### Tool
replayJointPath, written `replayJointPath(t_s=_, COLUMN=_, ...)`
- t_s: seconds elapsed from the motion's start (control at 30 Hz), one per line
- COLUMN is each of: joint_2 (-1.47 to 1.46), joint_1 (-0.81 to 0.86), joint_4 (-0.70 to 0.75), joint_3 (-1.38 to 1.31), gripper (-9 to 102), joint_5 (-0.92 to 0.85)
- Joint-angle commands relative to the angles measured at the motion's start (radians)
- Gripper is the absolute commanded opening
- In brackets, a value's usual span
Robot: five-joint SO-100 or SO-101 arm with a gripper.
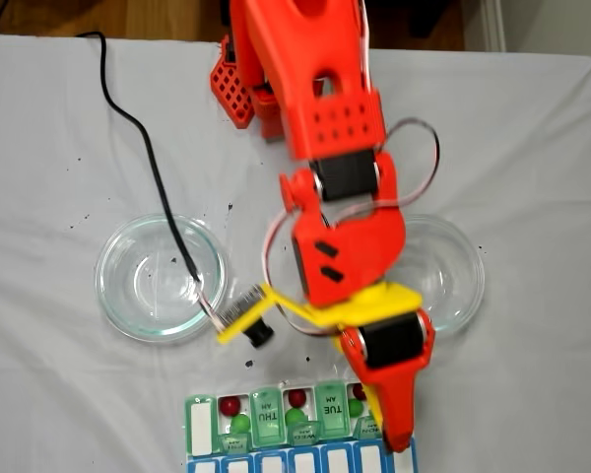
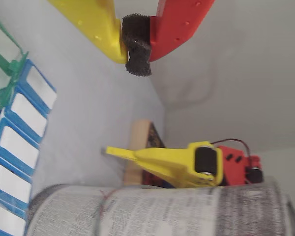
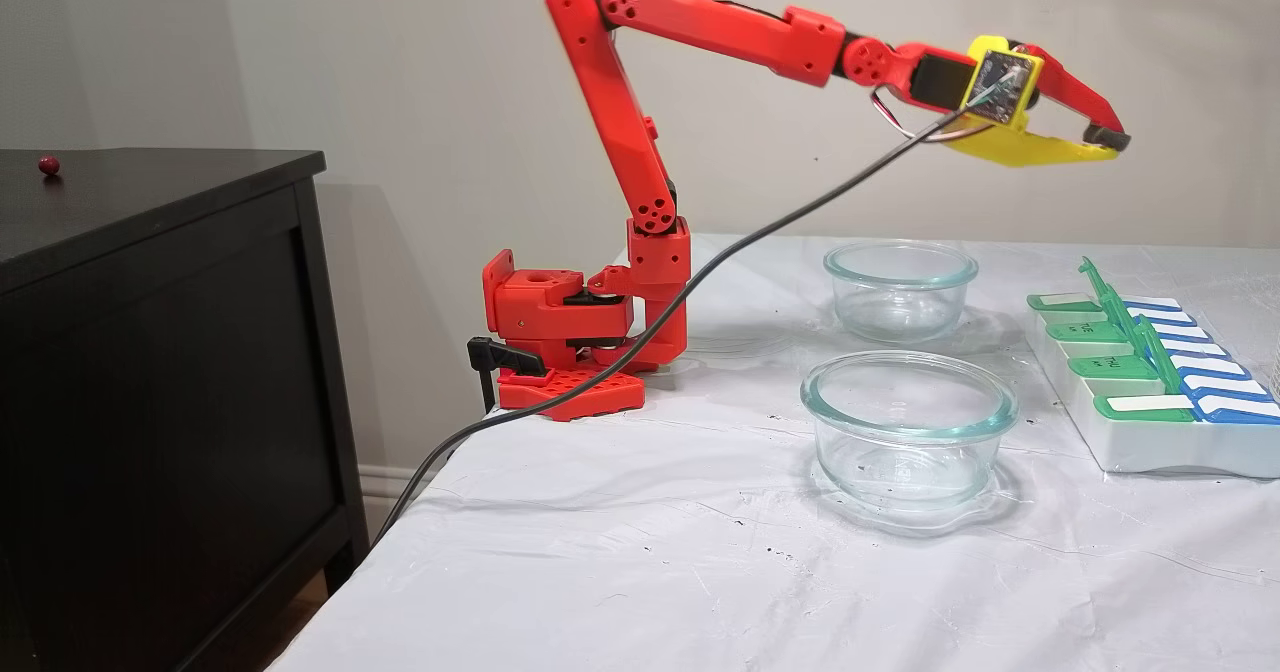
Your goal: Sort medicines into box.
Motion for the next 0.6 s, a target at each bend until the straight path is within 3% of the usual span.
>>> replayJointPath(t_s=0.0, joint_2=-0.072, joint_1=-0.023, joint_4=-0.12, joint_3=-0.078, gripper=0, joint_5=-0.023)
replayJointPath(t_s=0.3, joint_2=-0.19, joint_1=-0.023, joint_4=-0.063, joint_3=-0.152, gripper=0, joint_5=-0.009)
replayJointPath(t_s=0.57, joint_2=-0.146, joint_1=-0.025, joint_4=0.199, joint_3=-0.161, gripper=0, joint_5=-0.026)
